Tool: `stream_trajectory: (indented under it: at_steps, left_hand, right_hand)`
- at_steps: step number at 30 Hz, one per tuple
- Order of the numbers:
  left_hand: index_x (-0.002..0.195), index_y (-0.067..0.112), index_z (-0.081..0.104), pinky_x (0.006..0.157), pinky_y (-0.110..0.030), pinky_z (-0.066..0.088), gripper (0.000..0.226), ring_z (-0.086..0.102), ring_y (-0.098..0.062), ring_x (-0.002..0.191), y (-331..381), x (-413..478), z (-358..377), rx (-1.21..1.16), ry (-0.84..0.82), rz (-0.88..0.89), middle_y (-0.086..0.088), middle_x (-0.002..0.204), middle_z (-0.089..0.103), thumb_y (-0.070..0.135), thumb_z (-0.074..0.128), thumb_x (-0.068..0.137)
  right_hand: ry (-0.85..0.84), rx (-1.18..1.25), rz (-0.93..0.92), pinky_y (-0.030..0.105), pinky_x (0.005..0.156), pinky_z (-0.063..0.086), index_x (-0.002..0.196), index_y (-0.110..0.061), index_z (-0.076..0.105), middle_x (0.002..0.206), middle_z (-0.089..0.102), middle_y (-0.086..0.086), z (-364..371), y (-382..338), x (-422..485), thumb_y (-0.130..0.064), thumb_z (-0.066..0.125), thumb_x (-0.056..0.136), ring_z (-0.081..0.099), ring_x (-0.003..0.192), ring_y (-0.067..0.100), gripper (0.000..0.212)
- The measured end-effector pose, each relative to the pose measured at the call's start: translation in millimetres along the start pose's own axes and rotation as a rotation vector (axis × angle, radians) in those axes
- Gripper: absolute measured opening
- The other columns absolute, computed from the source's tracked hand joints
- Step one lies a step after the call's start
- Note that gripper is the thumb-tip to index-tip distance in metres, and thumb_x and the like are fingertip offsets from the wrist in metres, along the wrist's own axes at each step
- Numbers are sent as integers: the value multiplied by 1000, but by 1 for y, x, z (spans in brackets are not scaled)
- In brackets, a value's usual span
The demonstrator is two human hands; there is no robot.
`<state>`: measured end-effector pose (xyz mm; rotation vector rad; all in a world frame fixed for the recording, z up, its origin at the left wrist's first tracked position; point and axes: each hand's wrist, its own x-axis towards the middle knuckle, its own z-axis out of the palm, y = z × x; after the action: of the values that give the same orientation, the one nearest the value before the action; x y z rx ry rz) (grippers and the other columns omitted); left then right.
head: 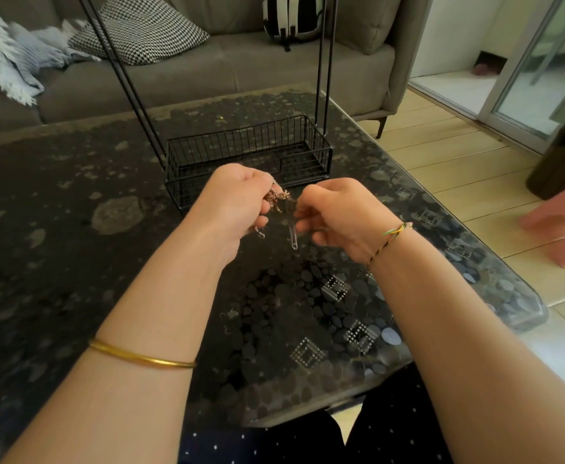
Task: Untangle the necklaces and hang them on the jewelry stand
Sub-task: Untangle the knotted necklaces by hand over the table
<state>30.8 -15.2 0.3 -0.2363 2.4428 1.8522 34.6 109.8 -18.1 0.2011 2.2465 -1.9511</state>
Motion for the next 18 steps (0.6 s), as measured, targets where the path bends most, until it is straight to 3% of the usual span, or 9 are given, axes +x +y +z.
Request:
stream_trajectory:
  at_steps: [4, 7, 12, 14, 16, 18]
  left_hand:
    - [92, 14, 62, 53, -21, 41, 9, 43, -6, 57, 5, -3, -2, -167, -78, -113, 1, 75, 54, 13, 54, 94]
    - [101, 11, 67, 58, -22, 44, 14, 44, -7, 58, 4, -4, -4, -115, -134, -145, 1, 74, 54, 14, 58, 90]
    - [90, 21, 72, 81, -35, 57, 14, 58, -13, 76, 1, -6, -1, 313, -90, -19, -1, 89, 67, 19, 59, 90]
    - [84, 21, 71, 83, -40, 56, 19, 60, -15, 79, -1, -8, -1, 404, -34, 88, -1, 88, 67, 18, 55, 93]
    - [79, 24, 67, 78, -37, 56, 25, 58, -14, 75, -1, -7, 0, 388, 11, 120, 4, 84, 63, 15, 49, 95]
    - [82, 20, 66, 70, -30, 53, 23, 53, -9, 66, 2, -3, 1, 206, 49, 29, 3, 79, 59, 12, 48, 94]
  right_hand:
    - [86, -42, -12, 22, 46, 33, 59, -11, 53, 73, 54, 10, -2, 2, 4, -10, 53, 81, 48, 69, 19, 22]
    - [111, -24, -15, 22, 50, 36, 63, -11, 55, 76, 55, 9, -3, 2, 5, -12, 53, 81, 50, 73, 17, 19]
    - [114, 1, -26, 21, 52, 40, 61, -11, 55, 70, 56, 5, -3, 2, 4, -12, 51, 83, 52, 70, 16, 23]
    - [110, -12, -22, 22, 52, 41, 61, -11, 55, 73, 58, 7, -3, 2, 4, -12, 51, 83, 53, 72, 18, 23]
    - [115, -21, -10, 22, 52, 40, 61, -11, 55, 74, 59, 8, -4, 2, 4, -12, 50, 83, 54, 72, 18, 23]
    - [114, -28, 12, 22, 51, 38, 61, -11, 54, 74, 58, 8, -6, 2, 4, -11, 49, 83, 54, 69, 17, 23]
